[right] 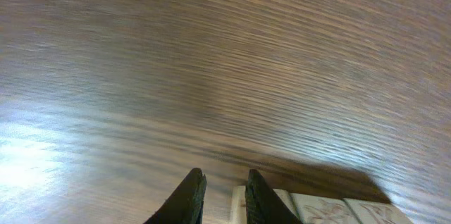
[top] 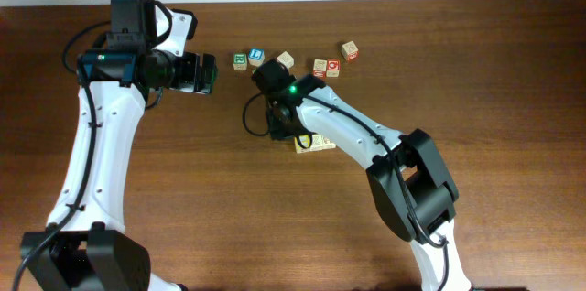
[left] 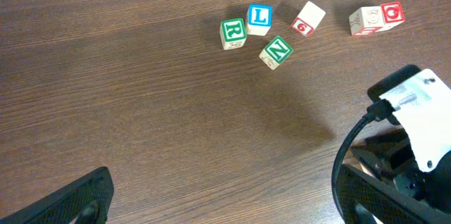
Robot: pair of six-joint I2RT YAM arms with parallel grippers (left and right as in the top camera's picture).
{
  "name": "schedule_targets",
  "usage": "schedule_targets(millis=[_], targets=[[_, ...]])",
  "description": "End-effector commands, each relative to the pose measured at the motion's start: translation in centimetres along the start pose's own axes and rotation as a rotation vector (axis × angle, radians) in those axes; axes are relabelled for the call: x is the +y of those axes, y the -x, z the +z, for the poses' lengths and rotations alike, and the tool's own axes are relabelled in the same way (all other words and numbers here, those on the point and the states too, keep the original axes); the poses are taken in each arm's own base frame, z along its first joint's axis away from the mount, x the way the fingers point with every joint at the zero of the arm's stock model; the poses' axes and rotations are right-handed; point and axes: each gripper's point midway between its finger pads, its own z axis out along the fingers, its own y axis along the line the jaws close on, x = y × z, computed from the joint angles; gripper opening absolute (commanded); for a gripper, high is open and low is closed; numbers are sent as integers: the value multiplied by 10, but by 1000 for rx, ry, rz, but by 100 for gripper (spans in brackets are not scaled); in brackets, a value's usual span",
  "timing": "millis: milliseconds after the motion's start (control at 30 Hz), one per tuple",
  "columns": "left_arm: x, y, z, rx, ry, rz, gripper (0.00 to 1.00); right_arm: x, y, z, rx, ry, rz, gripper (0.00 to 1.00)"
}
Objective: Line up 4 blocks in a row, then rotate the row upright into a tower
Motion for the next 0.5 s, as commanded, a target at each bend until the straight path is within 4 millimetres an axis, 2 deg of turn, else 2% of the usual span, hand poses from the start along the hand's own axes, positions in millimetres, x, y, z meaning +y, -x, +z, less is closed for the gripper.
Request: schedule_targets(millis=[0, 100, 167, 467], targets=[[0, 7, -4, -22, -6, -8, 99, 21, -5, -1, 32, 101, -74, 22], [0, 8, -4, -22, -6, -8, 99, 23, -20, 6, 66, 91, -86, 19], [0, 7, -4, -22, -6, -9, 99, 13, -26, 12, 80, 40, -26, 15], [0, 7, -4, -22, -6, -9, 99, 0, -24, 14, 62, -21, 20, 15]])
